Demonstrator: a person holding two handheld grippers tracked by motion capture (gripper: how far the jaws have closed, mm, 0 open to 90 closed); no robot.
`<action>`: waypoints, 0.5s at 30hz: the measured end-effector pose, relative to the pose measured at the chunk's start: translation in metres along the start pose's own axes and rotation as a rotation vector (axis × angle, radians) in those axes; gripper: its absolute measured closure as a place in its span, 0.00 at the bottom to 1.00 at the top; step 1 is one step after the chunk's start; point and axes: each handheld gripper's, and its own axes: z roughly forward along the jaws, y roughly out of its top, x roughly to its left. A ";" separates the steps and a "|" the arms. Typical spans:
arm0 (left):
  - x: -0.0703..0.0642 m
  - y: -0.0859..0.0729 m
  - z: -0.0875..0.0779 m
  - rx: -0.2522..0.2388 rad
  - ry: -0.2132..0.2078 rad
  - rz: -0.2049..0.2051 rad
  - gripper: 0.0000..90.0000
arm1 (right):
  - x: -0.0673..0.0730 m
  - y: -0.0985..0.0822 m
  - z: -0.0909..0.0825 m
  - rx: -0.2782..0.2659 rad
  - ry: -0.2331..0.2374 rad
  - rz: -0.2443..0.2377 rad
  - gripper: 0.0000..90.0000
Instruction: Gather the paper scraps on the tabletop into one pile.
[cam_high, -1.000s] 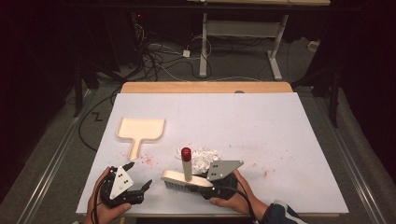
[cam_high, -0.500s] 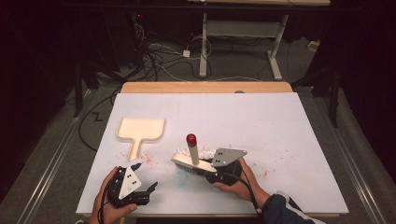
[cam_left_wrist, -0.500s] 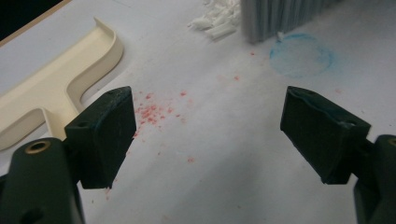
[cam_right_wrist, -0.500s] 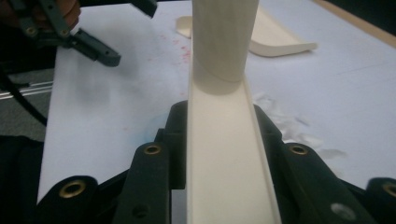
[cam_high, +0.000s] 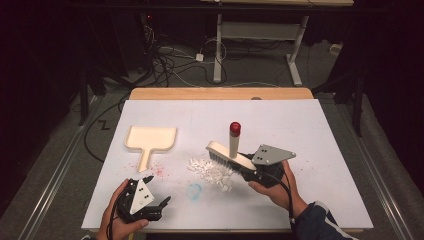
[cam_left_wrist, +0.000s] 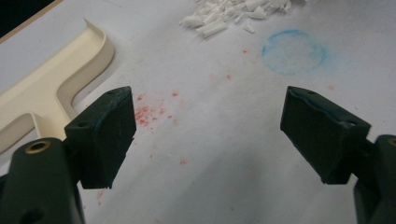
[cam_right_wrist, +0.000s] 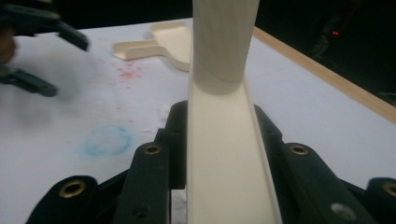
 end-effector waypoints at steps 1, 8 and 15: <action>0.000 0.000 0.000 0.002 -0.002 0.002 0.19 | -0.003 -0.002 0.000 0.005 -0.027 0.002 0.75; -0.002 0.001 0.003 0.011 -0.009 0.015 0.19 | -0.018 -0.025 0.021 0.087 -0.229 -0.007 0.75; -0.002 0.001 0.004 0.015 -0.016 0.012 0.19 | -0.008 -0.035 0.042 0.103 -0.206 0.015 0.75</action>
